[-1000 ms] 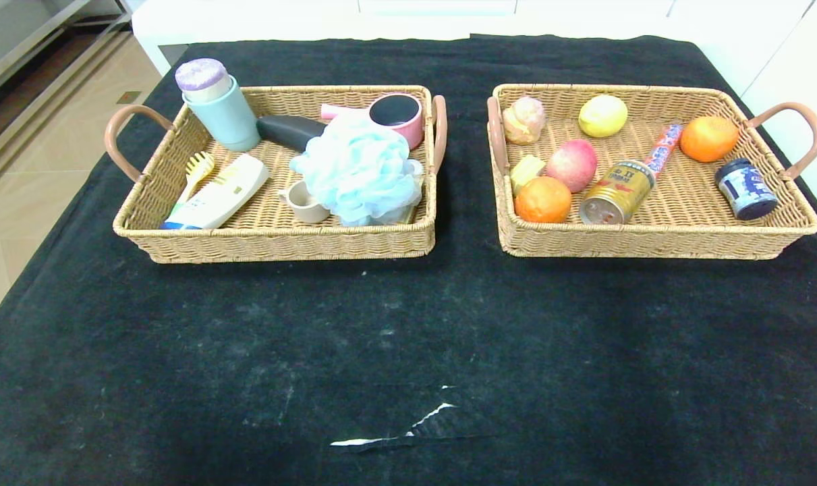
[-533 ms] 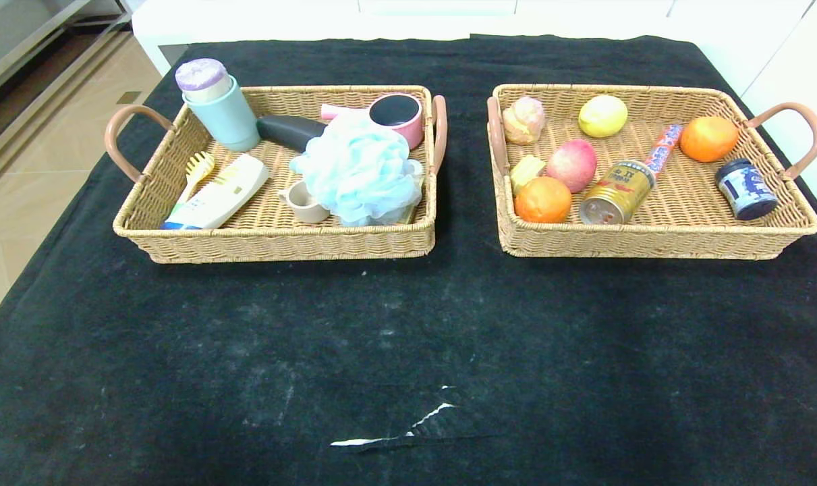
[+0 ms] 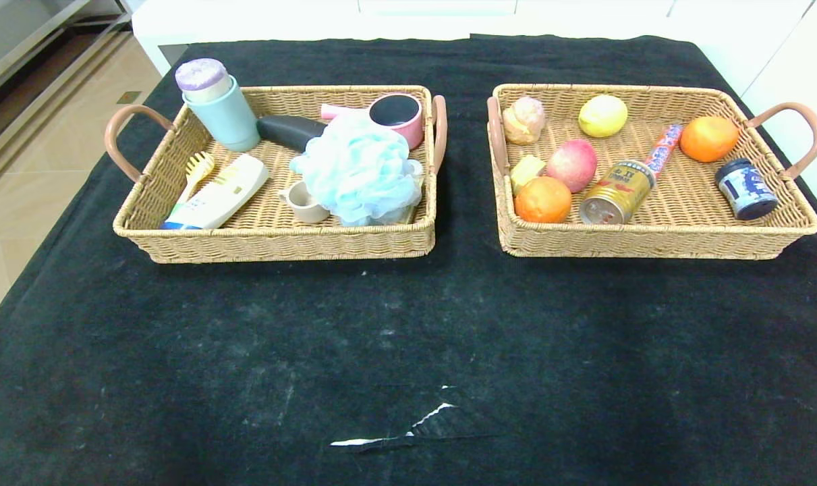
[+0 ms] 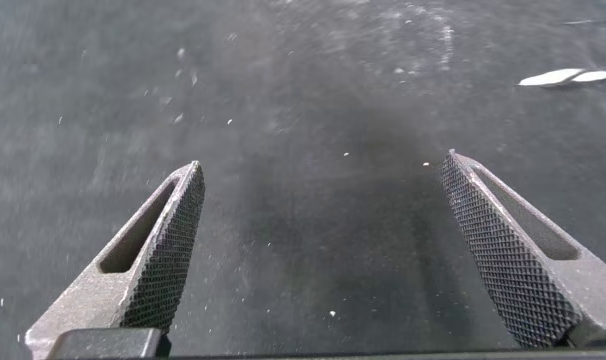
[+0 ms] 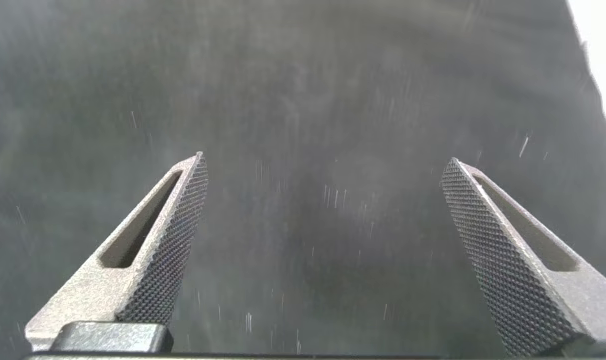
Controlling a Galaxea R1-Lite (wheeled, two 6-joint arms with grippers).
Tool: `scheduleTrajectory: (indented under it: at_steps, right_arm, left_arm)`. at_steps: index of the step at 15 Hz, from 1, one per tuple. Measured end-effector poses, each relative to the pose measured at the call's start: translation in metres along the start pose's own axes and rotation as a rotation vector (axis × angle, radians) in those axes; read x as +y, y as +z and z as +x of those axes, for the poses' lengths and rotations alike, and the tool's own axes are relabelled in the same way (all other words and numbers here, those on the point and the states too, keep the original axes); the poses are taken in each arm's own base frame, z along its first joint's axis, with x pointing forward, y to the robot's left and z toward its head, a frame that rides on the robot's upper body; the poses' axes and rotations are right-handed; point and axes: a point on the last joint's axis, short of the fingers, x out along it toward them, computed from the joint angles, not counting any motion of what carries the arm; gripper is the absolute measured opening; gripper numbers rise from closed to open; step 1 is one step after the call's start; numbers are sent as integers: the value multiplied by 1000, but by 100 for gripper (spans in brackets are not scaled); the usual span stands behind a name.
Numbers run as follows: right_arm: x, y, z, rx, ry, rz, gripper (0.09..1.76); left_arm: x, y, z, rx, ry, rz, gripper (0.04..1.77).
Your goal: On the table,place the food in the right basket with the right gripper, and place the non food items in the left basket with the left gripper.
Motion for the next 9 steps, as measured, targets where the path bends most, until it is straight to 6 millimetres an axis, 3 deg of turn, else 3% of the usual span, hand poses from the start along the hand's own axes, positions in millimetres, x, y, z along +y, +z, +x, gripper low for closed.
scheduleTrajectory:
  at_steps: [9]
  right_arm:
    - [-1,-1,0,10,-24,97,171]
  left_arm:
    - [2,-7,2,31,60,11,172]
